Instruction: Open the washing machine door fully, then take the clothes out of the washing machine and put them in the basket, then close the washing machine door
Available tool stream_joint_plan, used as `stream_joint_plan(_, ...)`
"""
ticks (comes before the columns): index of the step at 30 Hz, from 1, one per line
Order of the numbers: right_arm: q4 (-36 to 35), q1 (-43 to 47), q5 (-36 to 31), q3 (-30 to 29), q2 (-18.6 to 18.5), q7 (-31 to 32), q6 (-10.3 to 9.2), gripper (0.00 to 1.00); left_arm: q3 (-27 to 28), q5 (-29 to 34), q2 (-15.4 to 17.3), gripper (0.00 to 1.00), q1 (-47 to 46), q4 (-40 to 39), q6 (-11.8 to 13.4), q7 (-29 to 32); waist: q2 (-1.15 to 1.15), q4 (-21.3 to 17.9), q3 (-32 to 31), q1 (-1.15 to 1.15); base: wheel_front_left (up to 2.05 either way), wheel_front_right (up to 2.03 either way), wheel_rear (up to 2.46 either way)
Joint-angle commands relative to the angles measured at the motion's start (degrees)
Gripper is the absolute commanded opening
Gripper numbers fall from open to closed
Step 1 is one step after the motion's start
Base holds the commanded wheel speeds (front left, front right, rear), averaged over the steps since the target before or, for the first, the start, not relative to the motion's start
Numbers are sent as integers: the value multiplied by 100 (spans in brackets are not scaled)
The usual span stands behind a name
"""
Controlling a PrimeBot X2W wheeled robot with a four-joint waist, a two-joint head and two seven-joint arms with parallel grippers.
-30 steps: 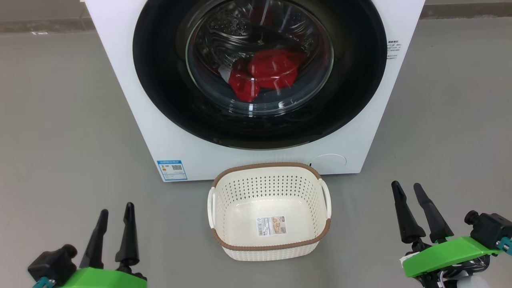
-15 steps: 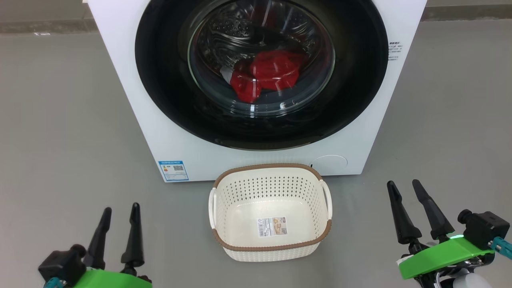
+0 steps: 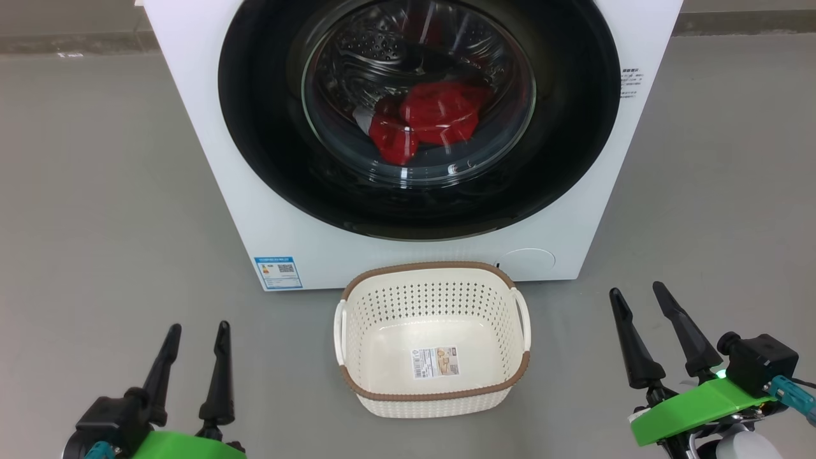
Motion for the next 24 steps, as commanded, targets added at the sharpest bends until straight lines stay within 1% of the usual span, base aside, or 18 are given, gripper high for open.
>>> stream_joint_plan(1,-122,-197,-80,97,-64,-72,9,100,172,37,96,100,-276,-168,-18,-71,0,1,0,0,0,0,0)
stream_joint_plan(24,17,-215,-83,33,-38,-72,9,100,105,9,145,100,-274,-178,-18,-71,0,15,18,0,0,0,0)
